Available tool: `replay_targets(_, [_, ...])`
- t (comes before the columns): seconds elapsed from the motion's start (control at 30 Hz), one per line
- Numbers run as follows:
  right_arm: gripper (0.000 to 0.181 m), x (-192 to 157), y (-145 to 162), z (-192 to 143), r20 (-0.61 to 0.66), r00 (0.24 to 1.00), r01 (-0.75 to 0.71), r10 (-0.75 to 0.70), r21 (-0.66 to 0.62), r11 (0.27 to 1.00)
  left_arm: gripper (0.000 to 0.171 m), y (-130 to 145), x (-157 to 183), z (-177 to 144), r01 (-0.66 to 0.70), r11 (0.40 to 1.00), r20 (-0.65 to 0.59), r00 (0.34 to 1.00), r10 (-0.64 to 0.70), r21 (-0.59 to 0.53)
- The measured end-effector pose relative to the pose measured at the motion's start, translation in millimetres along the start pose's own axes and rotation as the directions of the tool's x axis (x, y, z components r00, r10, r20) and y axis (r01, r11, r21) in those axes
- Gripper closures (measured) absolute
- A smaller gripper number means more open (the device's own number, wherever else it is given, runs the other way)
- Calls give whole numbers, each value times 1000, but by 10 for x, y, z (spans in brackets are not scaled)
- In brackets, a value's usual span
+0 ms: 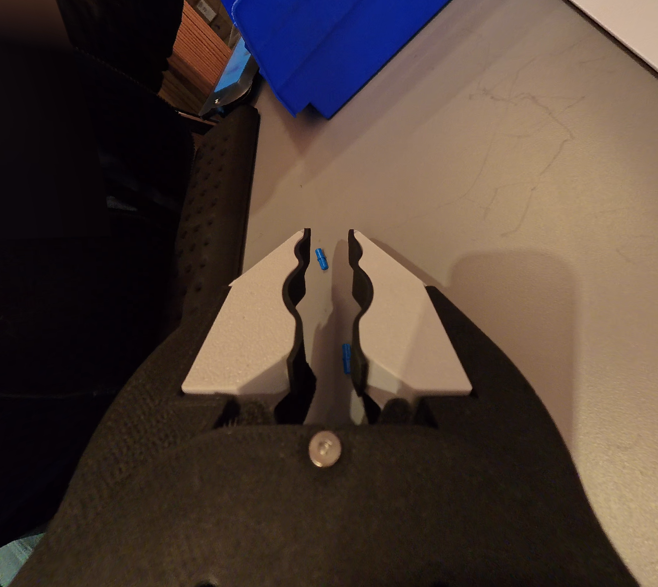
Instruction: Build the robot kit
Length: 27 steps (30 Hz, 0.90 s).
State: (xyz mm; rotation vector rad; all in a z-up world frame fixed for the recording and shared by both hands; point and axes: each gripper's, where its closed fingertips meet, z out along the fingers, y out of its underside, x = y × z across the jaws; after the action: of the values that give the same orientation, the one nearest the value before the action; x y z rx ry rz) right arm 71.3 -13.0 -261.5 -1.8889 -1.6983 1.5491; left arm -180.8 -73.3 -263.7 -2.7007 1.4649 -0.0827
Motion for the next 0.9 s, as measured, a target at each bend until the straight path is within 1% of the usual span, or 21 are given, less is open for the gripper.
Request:
replay_targets(0.07, [162, -1, 0, 0, 0, 1000, 0, 0, 0, 1000, 146, 22, 105, 19, -25, 999, -37, 999, 24, -22])
replay_targets(0.17, [162, -4, -1, 0, -1, 1000, 2, -2, -1, 1000, 147, 69, 170, 19, -37, 999, -60, 998, 34, -40])
replay_targets(0.2, [162, -4, -1, 0, -1, 1000, 2, -2, 0, 1000, 143, 75, 184, 4, -34, 999, -69, 997, 32, -35])
replay_targets(0.27, [162, -4, 0, 1, 0, 1000, 2, -2, -1, 1000, 141, 83, 230, -30, -29, 999, -96, 995, 27, -22])
replay_targets(0.43, [162, -3, 4, 4, 1, 1000, 0, 0, -2, 1000, 128, 129, 407, -41, -56, 998, -168, 985, 50, -35])
replay_targets(0.6, [162, -4, 4, 3, 1, 1000, 1, -1, -2, 1000, 116, 113, 465, 0, -39, 998, -188, 982, 28, -53])
replay_targets(0.7, [162, -3, 5, 4, 1, 1000, 1, -1, -2, 1000, 118, 91, 463, 55, -11, 998, -189, 982, -2, -69])
replay_targets(0.73, [162, -4, 4, 3, 1, 1000, 1, -1, -2, 1000, 120, 97, 465, 81, -10, 997, -187, 982, -5, -81])
replay_targets(0.8, [162, -4, 3, 2, 1, 1000, 1, -1, -2, 1000, 131, 127, 418, 133, -25, 994, -148, 989, 9, -111])
replay_targets(0.9, [162, -5, 4, 4, 1, 1000, 1, -1, -2, 1000, 137, 82, 397, 163, -18, 995, -143, 990, 4, -94])
